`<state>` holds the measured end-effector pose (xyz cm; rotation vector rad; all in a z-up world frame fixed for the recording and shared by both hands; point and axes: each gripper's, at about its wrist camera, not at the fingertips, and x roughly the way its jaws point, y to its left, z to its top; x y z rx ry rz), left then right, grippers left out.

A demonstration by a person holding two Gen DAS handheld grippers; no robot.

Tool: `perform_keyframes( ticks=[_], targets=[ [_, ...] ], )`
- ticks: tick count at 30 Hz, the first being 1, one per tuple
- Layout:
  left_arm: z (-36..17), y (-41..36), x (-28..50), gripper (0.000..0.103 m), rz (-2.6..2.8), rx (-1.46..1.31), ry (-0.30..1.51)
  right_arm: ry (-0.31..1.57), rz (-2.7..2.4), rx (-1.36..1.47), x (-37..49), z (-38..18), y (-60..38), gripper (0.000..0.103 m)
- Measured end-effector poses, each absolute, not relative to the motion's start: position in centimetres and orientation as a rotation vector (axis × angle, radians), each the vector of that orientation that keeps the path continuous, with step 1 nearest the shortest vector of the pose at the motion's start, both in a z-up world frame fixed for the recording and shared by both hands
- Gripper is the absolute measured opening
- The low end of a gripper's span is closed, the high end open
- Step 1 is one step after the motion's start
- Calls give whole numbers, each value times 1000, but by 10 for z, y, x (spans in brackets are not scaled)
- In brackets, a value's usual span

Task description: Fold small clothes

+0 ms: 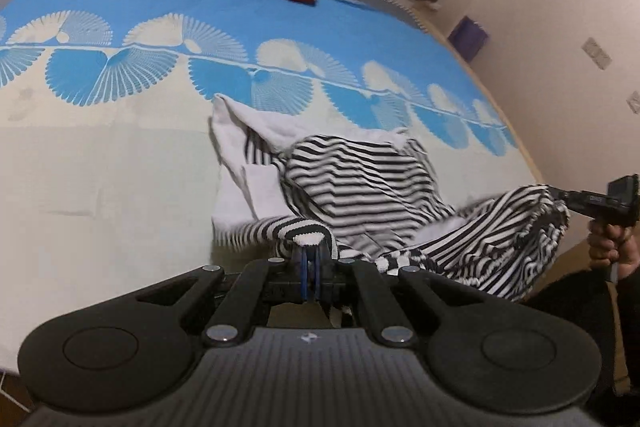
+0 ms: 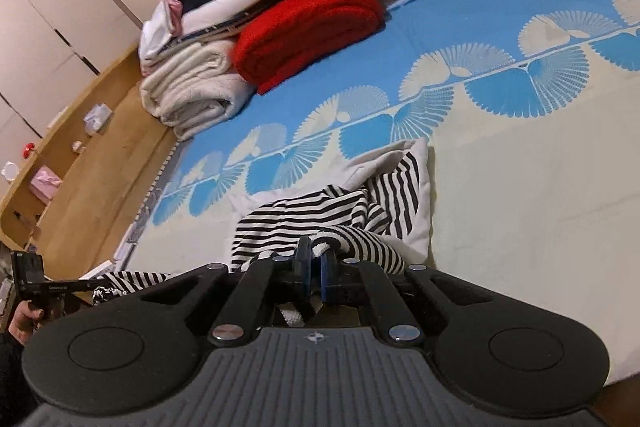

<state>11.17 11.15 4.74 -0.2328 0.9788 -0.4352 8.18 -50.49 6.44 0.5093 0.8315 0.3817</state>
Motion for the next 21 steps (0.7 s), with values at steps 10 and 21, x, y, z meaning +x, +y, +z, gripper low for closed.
perform_keyframes(
  ticks=[10, 21],
  targets=[
    [-13, 116, 308, 11, -208, -384, 1041, 910, 108, 682, 246, 11, -512, 4],
    [-18, 122, 343, 40, -221, -330, 1032, 874, 23, 534, 302, -19, -501, 35]
  ],
)
